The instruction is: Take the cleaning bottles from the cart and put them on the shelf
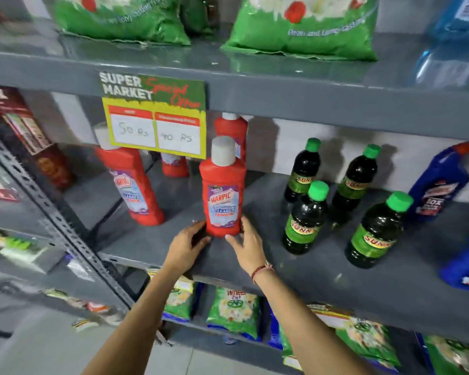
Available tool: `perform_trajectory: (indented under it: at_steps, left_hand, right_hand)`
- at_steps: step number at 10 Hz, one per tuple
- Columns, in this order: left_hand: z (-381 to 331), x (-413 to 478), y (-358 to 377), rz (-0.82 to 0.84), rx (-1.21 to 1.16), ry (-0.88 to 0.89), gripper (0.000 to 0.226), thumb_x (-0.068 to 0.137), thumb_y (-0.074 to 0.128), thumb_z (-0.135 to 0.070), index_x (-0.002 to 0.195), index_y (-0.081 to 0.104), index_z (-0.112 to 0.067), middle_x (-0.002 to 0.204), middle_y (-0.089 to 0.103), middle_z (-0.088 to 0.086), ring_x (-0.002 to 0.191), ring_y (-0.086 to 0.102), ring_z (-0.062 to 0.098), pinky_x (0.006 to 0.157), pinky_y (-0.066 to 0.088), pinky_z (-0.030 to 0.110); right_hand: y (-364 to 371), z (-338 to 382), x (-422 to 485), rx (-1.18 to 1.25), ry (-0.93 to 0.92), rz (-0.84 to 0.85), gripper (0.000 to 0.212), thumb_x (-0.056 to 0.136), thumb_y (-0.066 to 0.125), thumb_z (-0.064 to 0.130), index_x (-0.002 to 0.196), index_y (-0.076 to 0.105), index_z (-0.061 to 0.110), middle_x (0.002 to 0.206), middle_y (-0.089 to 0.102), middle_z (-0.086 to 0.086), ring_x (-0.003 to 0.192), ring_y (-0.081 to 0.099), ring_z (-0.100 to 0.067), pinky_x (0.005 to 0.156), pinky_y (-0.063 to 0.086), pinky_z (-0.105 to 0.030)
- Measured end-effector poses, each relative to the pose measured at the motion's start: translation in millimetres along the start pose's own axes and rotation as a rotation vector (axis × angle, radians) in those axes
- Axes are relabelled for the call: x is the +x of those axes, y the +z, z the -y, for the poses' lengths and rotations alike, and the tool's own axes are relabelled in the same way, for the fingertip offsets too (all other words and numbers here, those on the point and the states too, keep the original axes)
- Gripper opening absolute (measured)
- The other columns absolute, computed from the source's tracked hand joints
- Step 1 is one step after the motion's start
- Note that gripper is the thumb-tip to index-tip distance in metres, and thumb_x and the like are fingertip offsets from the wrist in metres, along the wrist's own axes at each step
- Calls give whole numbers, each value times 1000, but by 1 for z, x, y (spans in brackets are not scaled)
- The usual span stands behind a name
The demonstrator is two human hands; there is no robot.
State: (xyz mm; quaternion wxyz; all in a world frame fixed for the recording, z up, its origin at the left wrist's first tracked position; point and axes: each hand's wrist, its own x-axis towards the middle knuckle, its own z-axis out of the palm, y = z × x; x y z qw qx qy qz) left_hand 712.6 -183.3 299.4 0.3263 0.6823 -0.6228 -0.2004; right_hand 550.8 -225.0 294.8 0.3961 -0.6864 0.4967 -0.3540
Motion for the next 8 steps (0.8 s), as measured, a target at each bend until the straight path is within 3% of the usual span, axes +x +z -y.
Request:
perform_trajectory:
  at_steps: [2,4,6,8]
  left_hand:
    - [13,17,-8,68,-15,63,33,89,59,-17,121,57,-9,123,65,10,114,59,25,90,41,27]
    - [21,20,-13,98,9,105,36,92,53,-13,127,52,-8,128,61,11,120,54,27,89,35,20]
    - [18,16,-14,79,14,72,36,91,54,-14,127,52,-8,126,62,11,118,55,29,90,36,22]
    - [4,6,-7,-39,-63,-100,45,86,62,-15,129,52,-8,129,61,13,121,54,29,100,39,33]
  right_hand:
    - [11,4,1,-8,-9,-91,53,83,66,10,131,45,2,128,57,-19,115,56,-34,100,45,-49]
    - [16,5,0,-100,-20,-99,42,80,70,19,117,57,5,111,63,-21,104,59,-33,91,48,-37]
    - [13,15,-1,-140,49,-23,43,83,67,22,122,55,9,116,60,-22,110,54,-31,91,43,-31]
    - [2,29,-5,-116,89,28,49,82,66,12,126,48,2,129,55,-22,122,49,-34,104,40,-41]
